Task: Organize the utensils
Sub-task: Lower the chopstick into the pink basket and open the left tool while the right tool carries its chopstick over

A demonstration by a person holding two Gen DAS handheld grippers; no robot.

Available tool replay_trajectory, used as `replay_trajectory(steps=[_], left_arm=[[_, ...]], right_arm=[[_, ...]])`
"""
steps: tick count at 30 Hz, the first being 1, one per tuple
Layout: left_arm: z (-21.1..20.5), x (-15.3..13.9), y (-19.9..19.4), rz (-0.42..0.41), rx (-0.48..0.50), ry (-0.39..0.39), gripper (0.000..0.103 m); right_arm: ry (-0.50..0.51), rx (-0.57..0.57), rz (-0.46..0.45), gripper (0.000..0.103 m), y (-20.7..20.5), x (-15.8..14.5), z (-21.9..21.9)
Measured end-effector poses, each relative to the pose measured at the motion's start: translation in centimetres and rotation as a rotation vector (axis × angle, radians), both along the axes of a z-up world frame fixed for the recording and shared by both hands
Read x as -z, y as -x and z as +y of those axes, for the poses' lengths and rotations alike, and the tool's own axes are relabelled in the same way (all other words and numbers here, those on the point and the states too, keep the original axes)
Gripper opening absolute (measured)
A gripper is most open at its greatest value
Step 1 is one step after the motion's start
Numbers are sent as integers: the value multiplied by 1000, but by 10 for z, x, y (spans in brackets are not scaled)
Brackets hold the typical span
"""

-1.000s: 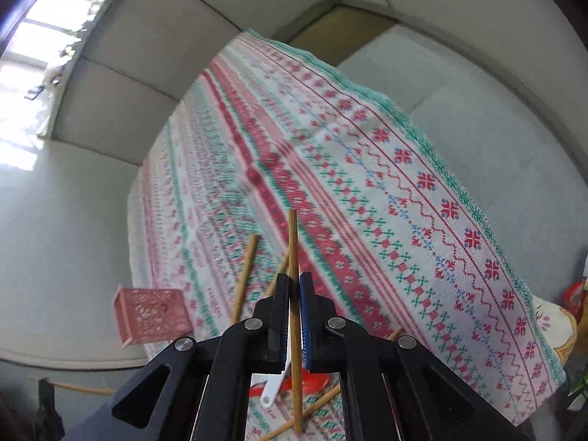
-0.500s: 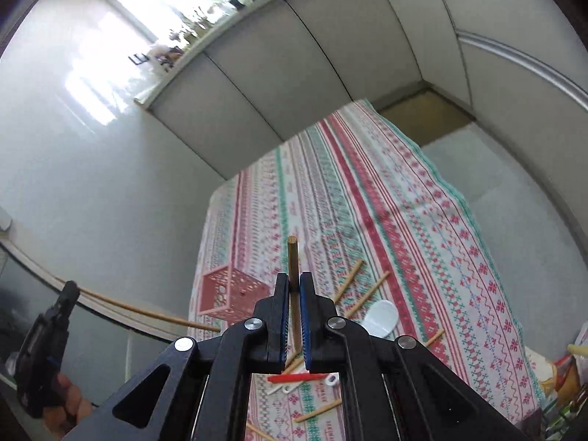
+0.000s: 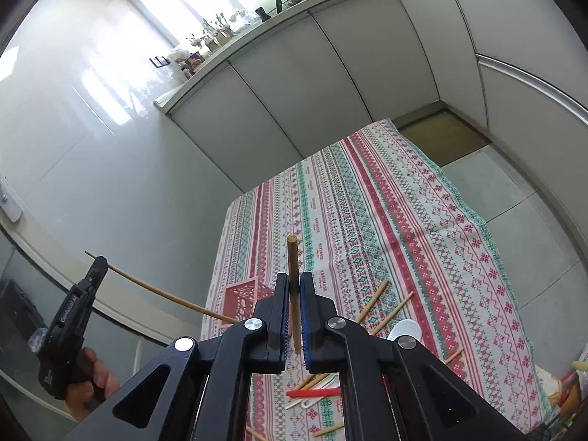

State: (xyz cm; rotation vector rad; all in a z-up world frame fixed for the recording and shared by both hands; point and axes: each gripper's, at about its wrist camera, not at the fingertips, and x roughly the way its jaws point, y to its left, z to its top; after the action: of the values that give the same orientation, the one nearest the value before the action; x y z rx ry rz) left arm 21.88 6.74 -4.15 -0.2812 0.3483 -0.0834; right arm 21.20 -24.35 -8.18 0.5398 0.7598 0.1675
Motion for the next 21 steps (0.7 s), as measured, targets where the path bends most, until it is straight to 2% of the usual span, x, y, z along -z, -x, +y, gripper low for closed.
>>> replay_trajectory(steps=[5, 11, 17, 21], left_arm=[[-3, -2, -4, -12, 4, 10, 5], [-15, 9, -19, 0, 7, -44, 5], [-27, 46, -47, 95, 23, -124, 5], [-27, 65, -60, 147, 39, -130, 5]], right_arm=[[-1, 8, -22, 6, 0, -4, 1], [-5, 22, -62, 6, 2, -11, 0], [-35, 21, -112, 6, 1, -19, 1], [-43, 5, -150, 6, -3, -27, 9]])
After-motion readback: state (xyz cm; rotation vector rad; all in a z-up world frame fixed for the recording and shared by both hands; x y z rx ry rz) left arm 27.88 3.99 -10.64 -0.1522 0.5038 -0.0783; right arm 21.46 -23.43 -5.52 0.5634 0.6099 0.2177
